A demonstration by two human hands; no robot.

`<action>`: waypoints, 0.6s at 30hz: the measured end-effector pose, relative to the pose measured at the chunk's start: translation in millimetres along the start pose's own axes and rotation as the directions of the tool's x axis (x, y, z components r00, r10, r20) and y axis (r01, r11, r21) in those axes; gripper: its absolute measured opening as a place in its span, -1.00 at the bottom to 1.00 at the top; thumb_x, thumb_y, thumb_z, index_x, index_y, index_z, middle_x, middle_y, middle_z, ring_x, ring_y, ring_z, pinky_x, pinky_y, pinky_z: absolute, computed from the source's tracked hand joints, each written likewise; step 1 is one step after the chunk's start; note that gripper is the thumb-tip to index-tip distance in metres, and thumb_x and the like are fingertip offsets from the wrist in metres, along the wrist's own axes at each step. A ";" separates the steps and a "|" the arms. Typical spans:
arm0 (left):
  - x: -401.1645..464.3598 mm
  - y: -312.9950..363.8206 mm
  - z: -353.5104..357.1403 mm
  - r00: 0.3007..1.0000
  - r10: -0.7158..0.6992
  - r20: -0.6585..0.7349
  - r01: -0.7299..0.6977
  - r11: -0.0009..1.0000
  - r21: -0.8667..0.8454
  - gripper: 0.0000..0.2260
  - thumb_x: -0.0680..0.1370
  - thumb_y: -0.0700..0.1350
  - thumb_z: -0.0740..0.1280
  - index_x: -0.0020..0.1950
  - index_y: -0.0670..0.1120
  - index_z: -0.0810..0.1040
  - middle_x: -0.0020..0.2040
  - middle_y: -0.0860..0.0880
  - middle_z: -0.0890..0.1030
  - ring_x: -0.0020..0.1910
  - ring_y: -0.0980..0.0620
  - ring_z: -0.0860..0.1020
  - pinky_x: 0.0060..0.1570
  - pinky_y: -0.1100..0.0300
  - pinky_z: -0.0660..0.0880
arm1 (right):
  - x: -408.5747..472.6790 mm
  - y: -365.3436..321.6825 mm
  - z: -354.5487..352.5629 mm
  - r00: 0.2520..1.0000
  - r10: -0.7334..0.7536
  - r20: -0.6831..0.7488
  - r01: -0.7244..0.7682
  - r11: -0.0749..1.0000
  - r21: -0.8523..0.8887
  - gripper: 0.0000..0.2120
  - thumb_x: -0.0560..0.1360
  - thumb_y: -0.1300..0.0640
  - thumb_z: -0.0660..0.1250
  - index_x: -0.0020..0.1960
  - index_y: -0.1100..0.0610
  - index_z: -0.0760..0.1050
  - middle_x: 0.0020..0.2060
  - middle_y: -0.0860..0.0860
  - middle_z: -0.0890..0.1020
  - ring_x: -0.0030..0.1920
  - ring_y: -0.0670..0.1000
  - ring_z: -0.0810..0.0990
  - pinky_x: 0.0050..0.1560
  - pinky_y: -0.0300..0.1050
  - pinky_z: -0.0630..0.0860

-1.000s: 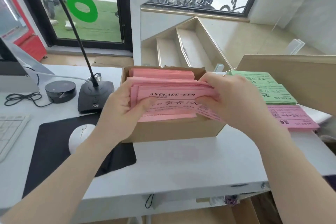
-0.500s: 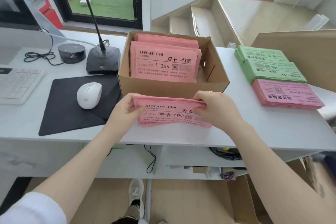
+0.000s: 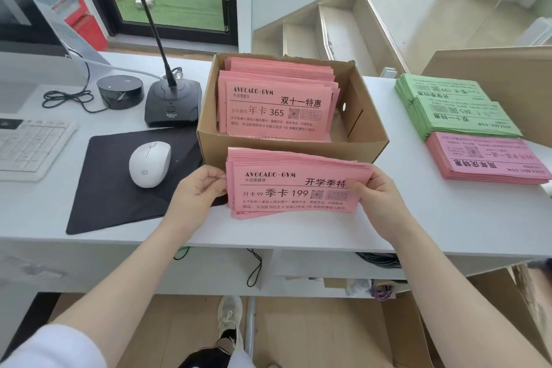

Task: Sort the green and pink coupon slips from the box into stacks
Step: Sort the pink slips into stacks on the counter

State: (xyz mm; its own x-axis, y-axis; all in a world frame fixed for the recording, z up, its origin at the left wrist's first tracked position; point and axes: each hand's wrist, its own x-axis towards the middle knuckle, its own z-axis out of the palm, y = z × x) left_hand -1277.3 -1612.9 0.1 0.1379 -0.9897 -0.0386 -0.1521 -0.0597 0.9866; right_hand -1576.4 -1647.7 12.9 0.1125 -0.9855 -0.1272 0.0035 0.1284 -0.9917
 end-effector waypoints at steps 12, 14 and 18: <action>7.3 19.0 24.6 0.998 -0.067 -0.011 0.060 0.939 -0.339 -0.79 0.66 -0.18 -0.01 -0.07 -0.07 0.37 -0.11 -0.07 0.57 -0.15 0.04 0.52 -0.13 0.13 0.41 | 1.0 6.0 -1.4 0.998 -0.058 -0.005 0.058 0.996 0.073 -0.74 0.51 0.41 0.19 0.00 0.11 0.53 -0.09 0.06 0.67 -0.02 0.08 0.61 0.03 0.01 0.50; 4.0 17.0 29.4 0.997 -0.075 -0.005 0.068 0.925 -0.373 -0.74 0.66 -0.05 -0.07 0.01 -0.06 0.38 -0.06 -0.03 0.61 -0.10 0.06 0.57 -0.13 0.12 0.46 | -0.3 8.8 -4.3 0.998 -0.062 0.005 0.061 0.992 0.108 -0.83 0.48 0.35 0.27 -0.01 0.14 0.51 -0.08 0.08 0.66 -0.01 0.11 0.59 0.03 0.03 0.48; 4.0 25.8 36.5 0.998 -0.030 -0.063 0.010 0.956 -0.293 -0.65 0.59 0.12 0.00 0.06 -0.07 0.46 -0.07 -0.02 0.64 -0.14 0.14 0.59 -0.24 0.24 0.51 | -1.4 7.3 -7.3 0.998 -0.054 0.022 0.051 0.993 0.111 -0.76 0.33 0.19 0.42 -0.02 0.10 0.50 -0.09 0.08 0.64 -0.03 0.10 0.55 -0.02 -0.04 0.47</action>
State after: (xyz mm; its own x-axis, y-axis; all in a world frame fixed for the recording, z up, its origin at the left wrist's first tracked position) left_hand -1316.3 -1623.2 19.6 0.2040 -0.9772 -0.0584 0.1430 -0.0292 0.9893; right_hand -1583.7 -1646.2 5.6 0.1341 -0.9883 -0.0728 0.1192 0.0891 -0.9889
